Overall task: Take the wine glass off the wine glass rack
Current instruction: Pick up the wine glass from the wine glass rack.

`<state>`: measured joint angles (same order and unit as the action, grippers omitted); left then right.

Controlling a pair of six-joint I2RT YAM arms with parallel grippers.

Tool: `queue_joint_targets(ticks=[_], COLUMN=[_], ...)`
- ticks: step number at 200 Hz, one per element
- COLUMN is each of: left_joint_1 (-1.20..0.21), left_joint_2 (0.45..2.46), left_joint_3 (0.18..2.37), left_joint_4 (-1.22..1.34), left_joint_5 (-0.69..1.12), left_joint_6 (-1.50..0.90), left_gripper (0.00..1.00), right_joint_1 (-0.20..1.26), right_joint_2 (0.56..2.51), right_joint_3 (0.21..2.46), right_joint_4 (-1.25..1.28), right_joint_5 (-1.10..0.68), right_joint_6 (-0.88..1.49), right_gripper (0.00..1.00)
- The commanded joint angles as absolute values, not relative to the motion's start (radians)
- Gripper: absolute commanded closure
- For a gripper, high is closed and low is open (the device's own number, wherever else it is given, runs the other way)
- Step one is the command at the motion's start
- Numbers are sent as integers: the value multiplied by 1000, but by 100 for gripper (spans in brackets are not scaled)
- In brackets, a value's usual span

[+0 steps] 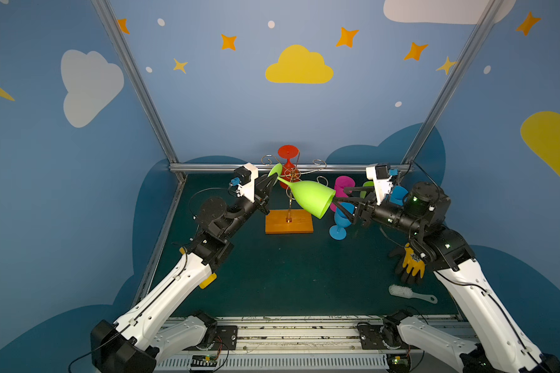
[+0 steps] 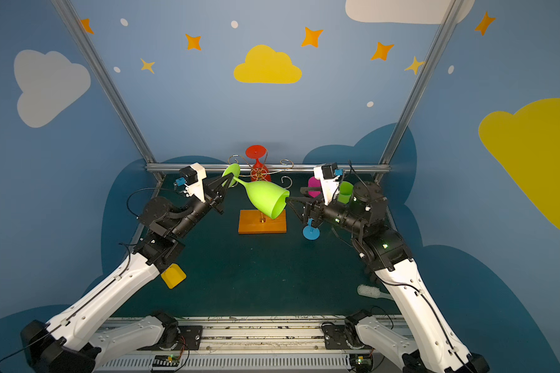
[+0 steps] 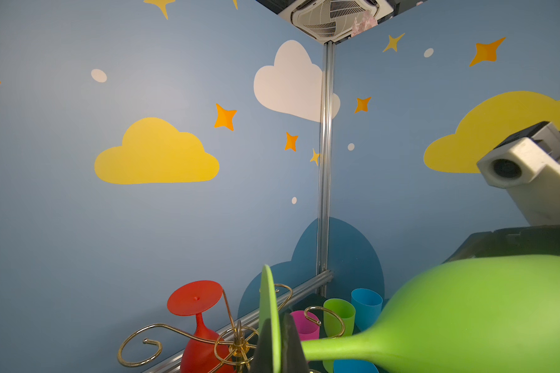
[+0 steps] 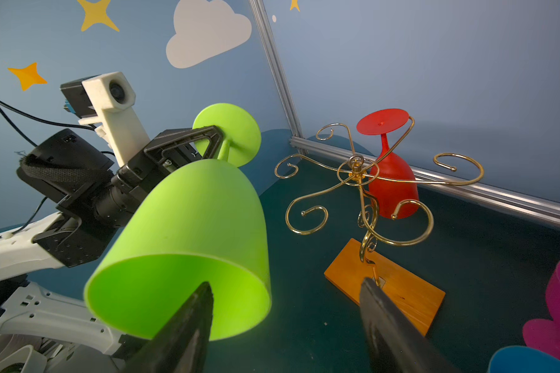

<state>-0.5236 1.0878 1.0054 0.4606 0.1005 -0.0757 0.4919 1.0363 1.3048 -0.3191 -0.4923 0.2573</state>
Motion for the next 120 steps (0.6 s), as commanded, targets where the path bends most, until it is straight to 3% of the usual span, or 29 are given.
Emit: queue_joint_targets(ticks=[1,82,92,120], left_joint_1=[-518,-503,-500,-493], left_joint_2=[1080,1094,1094,1090], left_joint_3=[1003,1000,999,991], left_joint_4=[479,493,495,503], left_joint_5=[109,124,124,122], left_joint_6=[-98,-130,-133,-138], left_gripper=[97,97,96,86], right_joint_1=[514,549,551,549], right_joint_2=[1069,1125,1124,1115], right_joint_3=[1316,1341,1344,1345], right_joint_4=[-252,-246,-247,-241], right_joint_5=[-502,-500,-498,-479], right_joint_6=[277,271,275,284], right_gripper=[34,96,100,100])
